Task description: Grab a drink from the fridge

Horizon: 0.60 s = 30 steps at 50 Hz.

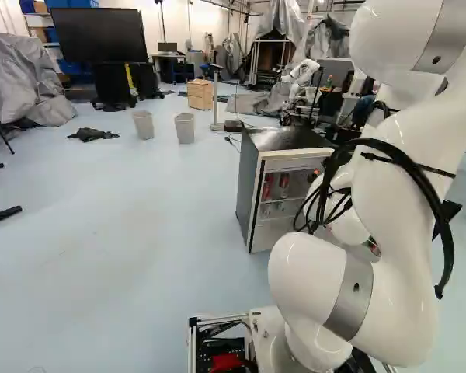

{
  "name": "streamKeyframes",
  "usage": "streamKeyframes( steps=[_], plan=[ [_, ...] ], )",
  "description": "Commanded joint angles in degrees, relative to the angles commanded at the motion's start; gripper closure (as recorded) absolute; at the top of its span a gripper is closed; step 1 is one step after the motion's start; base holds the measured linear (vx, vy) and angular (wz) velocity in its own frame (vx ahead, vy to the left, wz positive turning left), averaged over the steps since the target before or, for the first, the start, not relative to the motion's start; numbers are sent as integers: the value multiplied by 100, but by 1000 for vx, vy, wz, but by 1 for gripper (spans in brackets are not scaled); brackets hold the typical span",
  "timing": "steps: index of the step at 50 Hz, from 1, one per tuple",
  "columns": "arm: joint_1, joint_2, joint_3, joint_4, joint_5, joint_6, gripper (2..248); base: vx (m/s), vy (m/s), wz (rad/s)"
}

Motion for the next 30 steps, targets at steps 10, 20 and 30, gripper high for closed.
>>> streamKeyframes(
  steps=[10, 20, 30],
  plan=[
    [72, -398, -350, -603, 0, 0, 3, 0, 0, 0],
    [138, -801, -728, -1205, 0, 0, 3, 0, 0, 0],
    [179, -1166, -1067, -1786, 0, 0, 3, 0, 0, 0]
  ],
)
